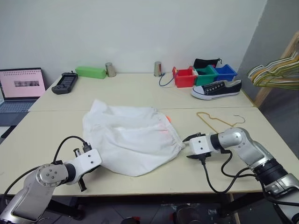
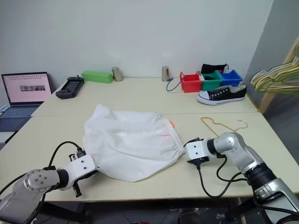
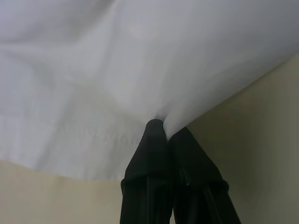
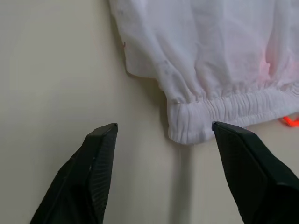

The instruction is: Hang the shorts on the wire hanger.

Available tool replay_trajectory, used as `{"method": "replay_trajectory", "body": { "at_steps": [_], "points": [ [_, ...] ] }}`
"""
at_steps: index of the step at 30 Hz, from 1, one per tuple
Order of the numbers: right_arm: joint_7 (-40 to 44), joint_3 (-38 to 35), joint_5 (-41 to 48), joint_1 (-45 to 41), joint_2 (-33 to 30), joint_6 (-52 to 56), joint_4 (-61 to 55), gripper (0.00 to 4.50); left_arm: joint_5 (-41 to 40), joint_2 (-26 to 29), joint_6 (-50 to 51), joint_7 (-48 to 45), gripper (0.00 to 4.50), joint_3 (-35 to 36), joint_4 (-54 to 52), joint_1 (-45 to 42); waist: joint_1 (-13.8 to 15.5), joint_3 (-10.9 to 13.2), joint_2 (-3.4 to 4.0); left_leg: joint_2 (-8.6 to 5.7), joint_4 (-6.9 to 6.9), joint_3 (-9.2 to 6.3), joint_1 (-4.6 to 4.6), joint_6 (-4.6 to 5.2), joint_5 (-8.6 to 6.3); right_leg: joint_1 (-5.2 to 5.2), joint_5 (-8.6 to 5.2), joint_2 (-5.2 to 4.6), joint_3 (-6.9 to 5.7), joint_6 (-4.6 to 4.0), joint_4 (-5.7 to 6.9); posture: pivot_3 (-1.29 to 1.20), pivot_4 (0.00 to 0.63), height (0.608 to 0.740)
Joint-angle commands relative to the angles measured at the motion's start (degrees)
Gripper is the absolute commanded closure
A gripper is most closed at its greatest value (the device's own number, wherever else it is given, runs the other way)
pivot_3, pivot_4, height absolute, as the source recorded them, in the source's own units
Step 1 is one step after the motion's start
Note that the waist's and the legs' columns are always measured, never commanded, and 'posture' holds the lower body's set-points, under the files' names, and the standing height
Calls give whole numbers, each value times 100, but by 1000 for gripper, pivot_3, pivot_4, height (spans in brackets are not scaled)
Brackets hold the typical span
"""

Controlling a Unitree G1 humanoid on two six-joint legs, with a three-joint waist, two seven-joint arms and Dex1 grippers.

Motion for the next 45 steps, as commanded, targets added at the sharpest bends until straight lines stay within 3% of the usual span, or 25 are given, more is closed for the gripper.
{"method": "replay_trajectory", "body": {
  "at_steps": [1, 14, 17, 30, 39, 45],
  "points": [
    [-320, 37, -297, -101, 110, -364, 217, 583, 16, -55, -3, 66, 4500, 51, -148, -173, 14, -1, -2, 0, 0, -2, 2, 0, 0, 2, 0, 0, -1, 0, 0, -153, 25, 740],
    [-1077, 189, -742, -702, 1140, -737, 1663, 583, 131, -177, -27, 99, 4500, -10, -106, -307, -10, -16, -25, 1, 0, -9, 74, -2, -1, 36, 1, 0, 2, 0, 0, -140, 6, 740],
    [-975, 142, -613, -750, 1228, -731, 1743, 1099, 145, -182, -46, 96, 4500, -8, -89, -309, -7, -17, -26, 1, 0, -12, 80, -2, -1, 43, 1, -1, 1, 0, 0, -140, 5, 740],
    [-959, -92, -506, -840, 1023, -762, 1854, 4406, 159, -166, -210, -2, 4500, -74, 46, -405, 19, -15, -24, -2, -4, -9, 73, -5, -3, 42, -4, 0, 3, -9, -1, -158, 5, 740],
    [-433, -291, -188, -658, 539, -494, 1341, 4478, 194, -161, -585, -121, 4500, -314, 163, -683, 20, -14, -22, -4, -3, -10, 72, -5, -3, 42, -4, -1, 2, -8, -1, -160, 5, 740],
    [1104, -185, 261, -379, -539, -244, 478, 4478, -190, -120, -875, -781, 4500, -624, -119, -894, 121, -10, -17, -6, -3, -1, 65, -10, -7, 38, -10, -6, 4, -5, -8, -167, 8, 740]
  ]
}}
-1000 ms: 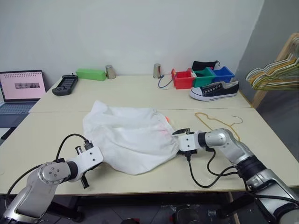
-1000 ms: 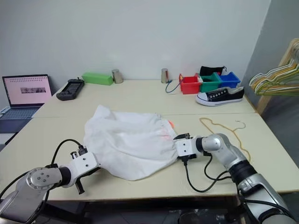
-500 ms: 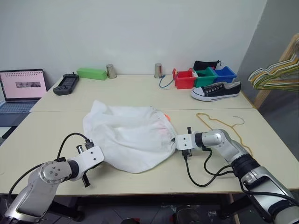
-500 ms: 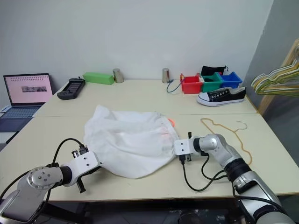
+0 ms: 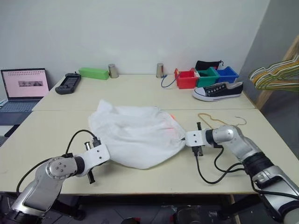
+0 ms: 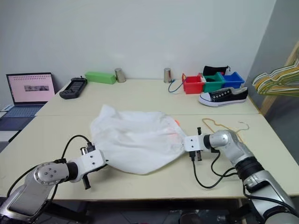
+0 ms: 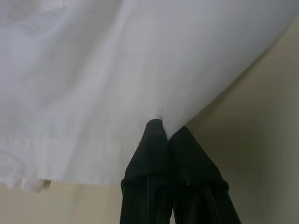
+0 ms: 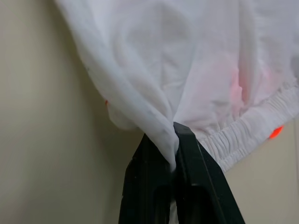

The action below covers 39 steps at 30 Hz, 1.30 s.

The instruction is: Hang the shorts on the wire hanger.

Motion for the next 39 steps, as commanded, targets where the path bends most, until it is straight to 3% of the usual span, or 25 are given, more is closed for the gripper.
{"method": "replay_trajectory", "body": {
  "at_steps": [1, 7, 12, 16, 18, 21, 22, 23, 25, 26, 28, 29, 32, 36, 39],
  "points": [
    [1233, -146, 581, 230, -772, 324, -933, 4478, -598, 147, -48, -710, 4500, 6, -487, -183, 36, 2, 1, 0, 0, 0, 0, -2, -1, -1, -4, 0, 0, 2, 0, -167, 8, 740],
    [2701, -445, 2072, 1158, -2166, 1864, -3177, 4478, -2302, 994, 752, -2421, 4500, 443, -1427, -48, 38, 9, 13, 3, 3, 2, -61, -13, -9, -25, -18, -2, -5, 13, 9, -194, 14, 740],
    [2820, -607, 2949, 1294, -2569, 3090, -4200, 4478, -3278, 1646, 1348, -3305, 4500, 731, -1664, -62, -61, 22, 26, 16, 3, 18, -51, -31, -23, -34, -36, 2, -2, -6, 12, -209, 11, 740],
    [2815, -516, 3337, 973, -2484, 3752, -4222, 4478, -2997, 1770, 1009, -3649, 4500, 364, -999, -461, -154, 27, 22, 14, 5, 24, -33, -68, -45, -41, -39, -9, -5, -2, 5, -218, 4, 740],
    [2493, -356, 3044, 329, -1901, 3796, -3414, 4478, -2295, 1220, 574, -3246, 4500, -109, 139, -1502, -193, 26, 17, 12, 8, 32, -33, -70, -47, -38, -42, -15, -5, 3, 0, -220, 3, 740],
    [1205, -294, 2126, -1007, -635, 2992, -1322, 4478, -755, 13, -529, -1321, 4500, -597, 2803, -3716, -279, 46, -17, -2, 18, 14, -27, -70, -46, -13, -29, -14, -17, 27, -13, -220, 0, 740],
    [37, -402, 1714, -1782, -68, 2617, -180, 4478, -97, -295, -976, 23, 4500, -721, 4002, -4742, -286, 48, -32, -8, 18, -2, -30, -65, -41, -12, -15, -11, -22, 43, -18, -228, 0, 740],
    [-1750, -496, 1170, -2680, 419, 2188, 1020, 4478, 345, -540, -1332, 1460, 4500, -680, 5075, -5796, -315, 61, -59, -14, 21, -16, -33, -41, -17, -7, 17, -7, -22, 52, -23, -233, 0, 740],
    [-4327, -772, 606, -4036, 1007, 1471, 2708, 4478, 794, -790, -1808, 3516, 4500, -548, 6615, -7373, -416, 119, -84, -36, 42, -59, -70, -29, 79, -17, 129, -5, -15, 68, -6, -228, 0, 740],
    [-5535, -1018, 500, -4569, 1100, 1067, 3112, 4478, 1089, -752, -2153, 4550, 4500, -582, 7030, -8000, -466, 120, -83, -88, 4, -111, -141, -25, 121, -113, 178, -17, -1, 125, -17, -219, 0, 740],
    [-6997, -1125, 182, -5148, 1178, 348, 3572, 4478, 1503, -657, -2773, 5752, 4500, -713, 7573, -8717, -480, 120, -82, -111, -5, -159, -278, -89, 220, -280, 247, -21, 5, 116, 9, -225, 0, 740],
    [-7457, -1052, -37, -5292, 1192, 47, 3726, 4478, 1623, -630, -3016, 6074, 4500, -762, 7758, -8913, -455, 105, -69, -116, -19, -165, -292, -116, 229, -298, 259, -25, 4, 93, 9, -225, 0, 740],
    [-7227, -915, -174, -5109, 1442, -520, 3937, 4478, 1561, -636, -3290, 5497, 4500, -765, 8071, -8908, -462, 22, -18, -130, -121, -88, -265, -157, 209, -334, 218, -79, 7, 87, 5, -228, 0, 740],
    [-5190, -790, 163, -4182, 1754, -757, 3694, 4478, 794, -744, -2407, 2988, 4500, -518, 7737, -7831, -535, -27, -5, -131, -120, -27, -165, -71, 110, -220, 134, -95, 6, 111, -6, -214, 7, 740],
    [-3623, -701, 437, -3255, 1773, -233, 3112, 4478, 23, -357, -945, 1044, 4500, -496, 5261, -5895, -647, -10, 4, -139, -95, -32, -166, -65, 110, -200, 103, -98, 9, 144, 3, -203, 20, 740]
  ]
}}
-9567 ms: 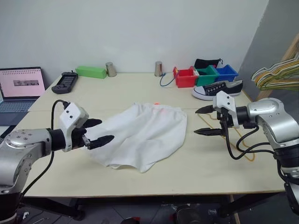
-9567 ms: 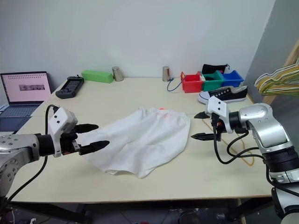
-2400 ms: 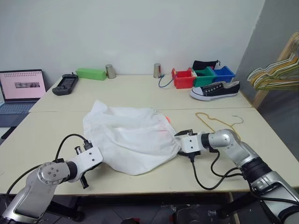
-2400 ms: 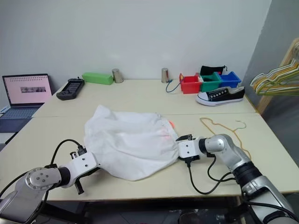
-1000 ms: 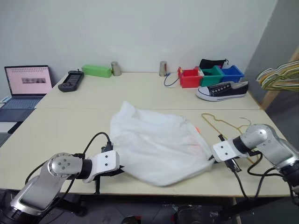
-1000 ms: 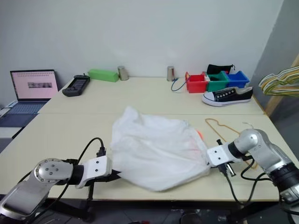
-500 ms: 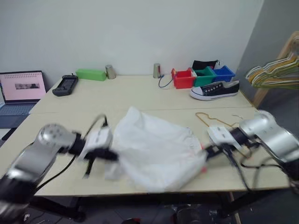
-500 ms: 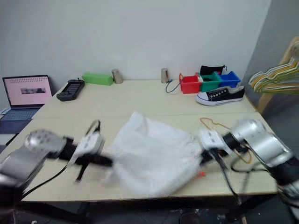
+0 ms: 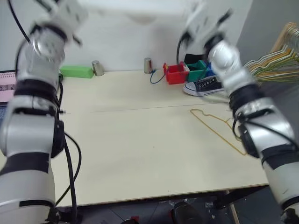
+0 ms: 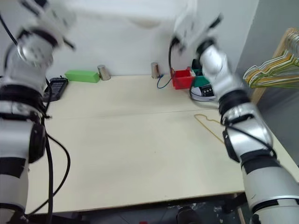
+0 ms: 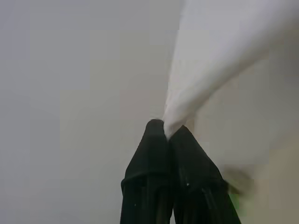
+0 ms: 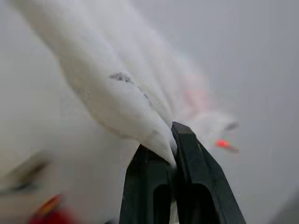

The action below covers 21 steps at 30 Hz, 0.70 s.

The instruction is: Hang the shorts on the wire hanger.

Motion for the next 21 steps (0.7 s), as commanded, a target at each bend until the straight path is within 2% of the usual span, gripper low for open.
{"method": "replay_trajectory", "body": {
  "at_steps": [1, 3, 4, 7, 8, 12, 14, 17, 20, 21],
  "points": [
    [1755, 16, 419, 769, -136, 510, -902, 4478, -992, 634, 1882, -2215, 4500, 124, -3203, 2011, -63, 20, -7, -1, 7, -4, -13, 1, 2, -10, 15, 0, 10, -25, 10, -192, 23, 740],
    [2183, -13, 497, 1243, -166, 1031, -1420, 4478, -1251, 999, 2661, -2767, 4500, 246, -4739, 3062, -116, 30, -19, -2, 13, -20, -35, 4, 7, -32, 18, 2, 11, -30, 16, -183, 22, 740],
    [2393, 5, 519, 1496, -171, 1261, -1739, 4478, -1308, 1137, 2885, -2923, 4500, 316, -5284, 3494, -112, 31, -22, 4, 24, -31, -64, 2, 8, -51, 20, 14, 11, -34, 21, -183, 22, 740],
    [2972, 174, 530, 2149, -254, 1897, -2704, 4478, -1536, 1483, 3439, -3305, 4500, 481, -6482, 4425, -34, 31, -21, 19, 29, -53, -68, 1, 8, -43, 20, 43, 11, -35, 20, -177, 27, 740],
    [3213, 269, 497, 2360, -322, 2085, -3047, 4478, -1572, 1558, 3578, -3347, 4500, 516, -6735, 4613, -2, 30, -19, 37, 29, -61, -59, 1, 8, -35, 22, 64, 11, -40, 20, -177, 27, 740],
    [4272, 642, 436, 3124, -806, 2705, -4375, 4478, -1670, 2076, 3641, -3842, 4500, 569, -7549, 5290, 132, 35, -15, 50, 3, -68, 92, 2, 3, 107, -29, 83, -1, -80, 12, -178, 32, 740],
    [4447, 709, 358, 3301, -964, 2871, -4713, 4478, -1800, 2349, 3656, -4169, 4500, 620, -7894, 5596, 190, 70, -20, 56, 3, -71, 132, 0, 1, 151, -57, 84, -8, -129, 14, -181, 33, 740],
    [4872, 782, 445, 3529, -1211, 3054, -5227, 4478, -2060, 2702, 3535, -4644, 4500, 735, -8402, 6159, 202, 92, -21, 57, 3, -72, 137, -34, -19, 163, -61, 78, -8, -134, 10, -182, 35, 740],
    [6332, 852, 1116, 3848, -2041, 3308, -6328, 4478, -3273, 2884, 3698, -5591, 4500, 1473, -9155, 6735, 233, 95, -24, 56, 5, -71, 133, -34, -19, 161, -60, 73, -5, -133, 7, -182, 34, 740],
    [6594, 832, 1281, 3900, -2208, 3382, -6546, 4478, -3574, 2883, 3827, -5733, 4500, 1660, -9267, 6790, 282, 96, -25, 56, 8, -70, 134, -33, -18, 164, -60, 71, -5, -132, 7, -182, 34, 740]
  ]
}}
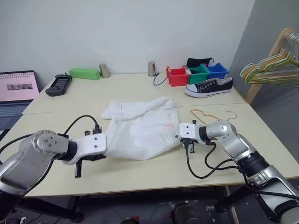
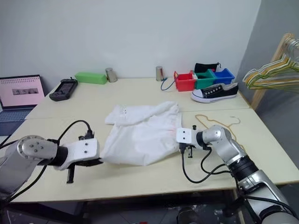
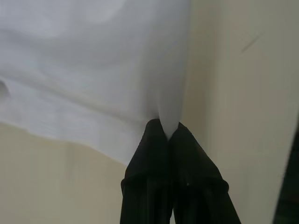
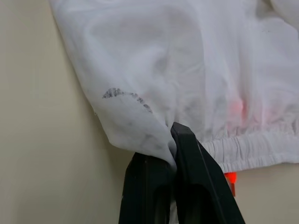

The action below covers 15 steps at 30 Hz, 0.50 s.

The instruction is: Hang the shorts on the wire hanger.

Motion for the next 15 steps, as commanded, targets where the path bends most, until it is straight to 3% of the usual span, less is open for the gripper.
{"method": "replay_trajectory", "body": {
  "at_steps": [1, 4, 7, 10, 13, 15],
  "points": [
    [1552, -136, 984, 113, -763, 444, -1206, 4478, -1497, 69, 473, -782, 4500, 969, -630, -28, 83, 2, -3, 0, 4, 0, 0, 13, 8, 1, 0, -1, -3, 0, 1, -182, 34, 740],
    [2330, -347, 2034, -119, -1296, 1316, -1670, 4478, -1996, -28, 702, -918, 4500, 1002, -221, -607, 123, 16, 8, 5, 2, -2, -2, 29, 18, 1, 0, 1, -16, 0, 4, -185, 27, 740],
    [1775, -539, 1949, -853, -785, 1502, -596, 4478, -891, -473, -176, -491, 4500, 214, 1367, -1752, 62, 15, 13, 3, 4, -1, 6, 25, 15, 2, 0, 4, -20, 0, 4, -199, 24, 740],
    [140, -812, 1325, -2020, 131, 971, 1487, 4478, 918, -1195, -1415, 963, 4500, -628, 3964, -3645, -74, 18, -16, 1, 7, 2, 50, -2, -1, 19, 2, 5, -24, 3, -2, -203, 10, 740],
    [-3242, -1093, 307, -3734, 938, -342, 4149, 4478, 2640, -1838, -2676, 3884, 4500, -1248, 7028, -6019, -159, 14, -49, -10, 9, -8, 39, 55, 40, 33, 52, 7, -13, 31, -5, -210, 4, 740],
    [-4976, -1265, -16, -4521, 1155, -1108, 5133, 4478, 3320, -2001, -3323, 5632, 4500, -1516, 8263, -7149, -196, 22, -51, -27, 13, -40, -19, 55, 55, -18, 114, 7, -11, 83, 0, -214, 0, 740]
  ]
}}
